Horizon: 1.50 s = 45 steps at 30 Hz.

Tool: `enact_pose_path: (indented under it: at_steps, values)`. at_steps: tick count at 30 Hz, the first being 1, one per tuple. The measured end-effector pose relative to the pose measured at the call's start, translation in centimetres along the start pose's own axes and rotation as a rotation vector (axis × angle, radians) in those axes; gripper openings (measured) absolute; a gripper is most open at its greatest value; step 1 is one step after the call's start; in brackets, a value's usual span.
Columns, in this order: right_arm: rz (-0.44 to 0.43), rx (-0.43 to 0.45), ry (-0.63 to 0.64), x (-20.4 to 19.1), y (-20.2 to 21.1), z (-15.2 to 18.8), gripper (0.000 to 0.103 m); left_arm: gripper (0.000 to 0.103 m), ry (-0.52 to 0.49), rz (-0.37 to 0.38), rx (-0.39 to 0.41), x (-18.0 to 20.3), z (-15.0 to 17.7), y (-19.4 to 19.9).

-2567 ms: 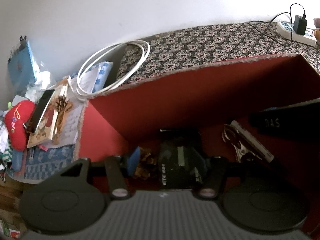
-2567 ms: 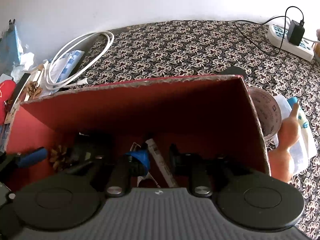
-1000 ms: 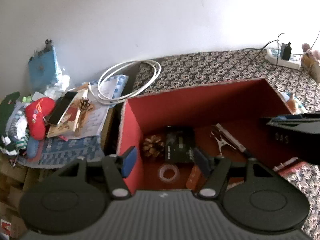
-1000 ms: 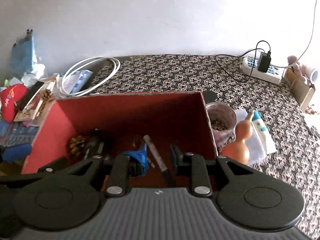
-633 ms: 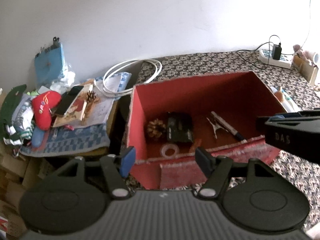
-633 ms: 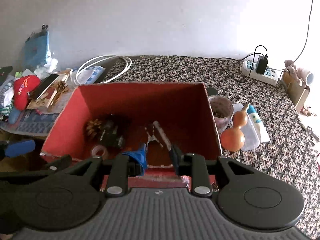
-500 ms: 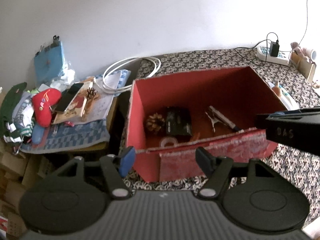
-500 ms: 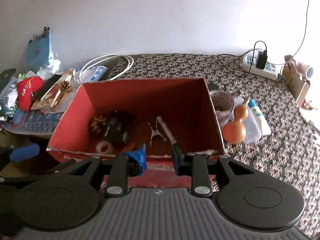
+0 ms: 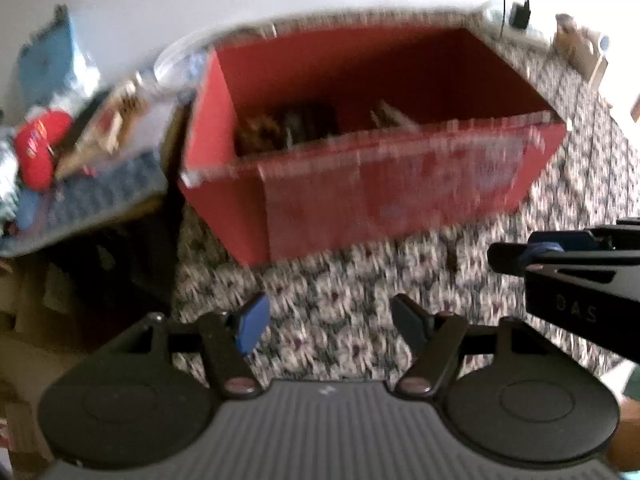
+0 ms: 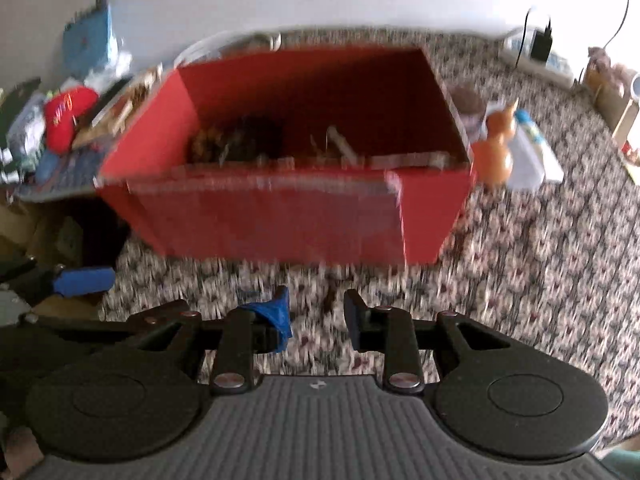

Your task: Organize rigid objects

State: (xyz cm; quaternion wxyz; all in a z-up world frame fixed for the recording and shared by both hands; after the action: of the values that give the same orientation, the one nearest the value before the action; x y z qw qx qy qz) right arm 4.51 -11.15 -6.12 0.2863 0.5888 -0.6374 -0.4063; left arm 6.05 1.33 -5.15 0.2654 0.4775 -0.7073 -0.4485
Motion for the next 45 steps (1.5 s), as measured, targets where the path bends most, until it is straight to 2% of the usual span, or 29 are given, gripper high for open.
enact_pose_path:
  at_steps: [2, 5, 17, 25, 35, 45]
  values:
    - [-0.002, -0.027, -0.006, 0.0, -0.6, 0.8, 0.012, 0.074, 0.01, 0.013, -0.029, -0.1, 0.5, -0.6]
    - [-0.003, -0.051, -0.004, -0.1, -1.1, 1.3, 0.012, 0.075, 0.006, -0.006, -0.026, -0.4, 0.3, -0.6]
    - [-0.025, 0.014, 0.025, -1.0, 0.6, -0.6, 0.013, 0.076, 0.004, -0.064, 0.047, -1.5, -1.6, 2.1]
    - [-0.032, 0.092, 0.017, -1.2, 3.1, -2.8, 0.013, 0.078, -0.003, -0.069, 0.128, -1.9, -3.9, 4.5]
    - [-0.021, 0.257, -0.003, -0.7, 5.4, -7.8, 0.014, 0.083, 0.008, -0.134, 0.289, -2.7, -9.8, 7.3]
    - [0.0, 0.302, -0.045, 0.4, 4.2, -10.0, 0.015, 0.084, 0.04, -0.138, 0.304, -2.9, -11.9, 5.6]
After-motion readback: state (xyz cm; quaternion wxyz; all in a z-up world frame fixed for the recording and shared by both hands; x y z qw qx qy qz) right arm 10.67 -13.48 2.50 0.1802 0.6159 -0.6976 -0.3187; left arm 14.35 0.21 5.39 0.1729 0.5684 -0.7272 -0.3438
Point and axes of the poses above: each gripper's, at about its wrist camera, not at the fingertips, and y roughly against the way its jaws point, x to its right, z to its underside, the point moved 8 cm from there along -y, roughly the way its jaws point
